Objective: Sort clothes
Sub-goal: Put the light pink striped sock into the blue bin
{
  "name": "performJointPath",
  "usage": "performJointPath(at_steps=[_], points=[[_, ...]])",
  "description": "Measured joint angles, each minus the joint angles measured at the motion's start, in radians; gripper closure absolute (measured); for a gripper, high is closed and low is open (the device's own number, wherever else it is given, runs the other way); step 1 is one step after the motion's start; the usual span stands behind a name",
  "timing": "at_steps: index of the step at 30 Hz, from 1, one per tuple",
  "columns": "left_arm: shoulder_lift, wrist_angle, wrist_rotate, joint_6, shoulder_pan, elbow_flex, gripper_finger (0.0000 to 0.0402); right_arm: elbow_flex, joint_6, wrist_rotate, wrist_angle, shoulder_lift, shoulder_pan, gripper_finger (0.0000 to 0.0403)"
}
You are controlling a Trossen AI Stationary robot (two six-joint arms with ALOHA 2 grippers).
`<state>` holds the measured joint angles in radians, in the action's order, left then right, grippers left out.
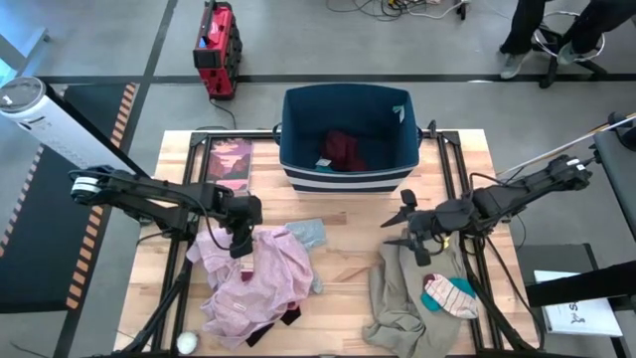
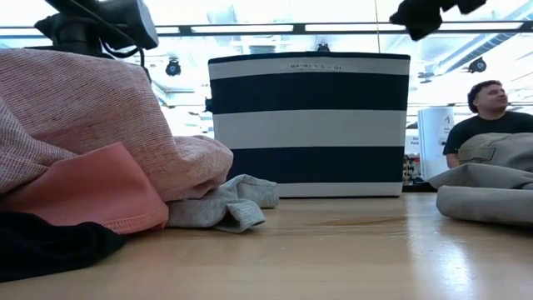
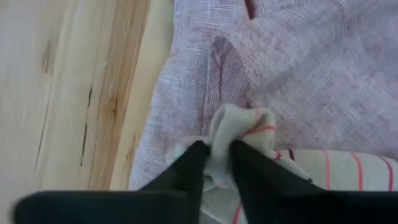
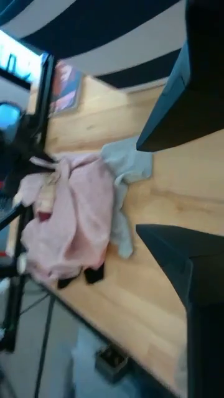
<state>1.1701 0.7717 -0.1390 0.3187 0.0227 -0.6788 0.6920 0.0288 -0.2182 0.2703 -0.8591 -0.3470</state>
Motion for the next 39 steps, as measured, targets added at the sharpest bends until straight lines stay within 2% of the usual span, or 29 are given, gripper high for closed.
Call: performJointPath(at_steps=[3,7,9,27,32,39], points=[[-0.017,0.002,-0.001,-0.002,0.000,0.000,0.0390,-0.027,-0.001,-0.011,-0.019,-0.014,0.000,0.0276],[-0.042,0.002,-0.001,0.003,0.000,0.000,0.0389,-0.061,-0.005,-0.017,-0.057,-0.010,0.000,0.0367],[-0.052,-0.001,-0.001,0.003,0.000,0.000,0.0391,-0.074,-0.021,-0.018,-0.077,0.003,0.000,0.0393],[-0.138,-0.029,-0.035,0.005,0.000,-0.006,0.0400,-0.151,-0.030,-0.055,-0.153,0.022,0.000,0.0403],[-0.142,-0.031,-0.015,0.003,0.000,-0.082,0.0400,-0.151,-0.029,-0.054,-0.157,0.022,0.000,0.0403],[-0.128,-0.075,0.100,-0.096,0.000,-0.242,0.0400,-0.152,-0.029,-0.052,-0.156,0.022,0.000,0.0403]])
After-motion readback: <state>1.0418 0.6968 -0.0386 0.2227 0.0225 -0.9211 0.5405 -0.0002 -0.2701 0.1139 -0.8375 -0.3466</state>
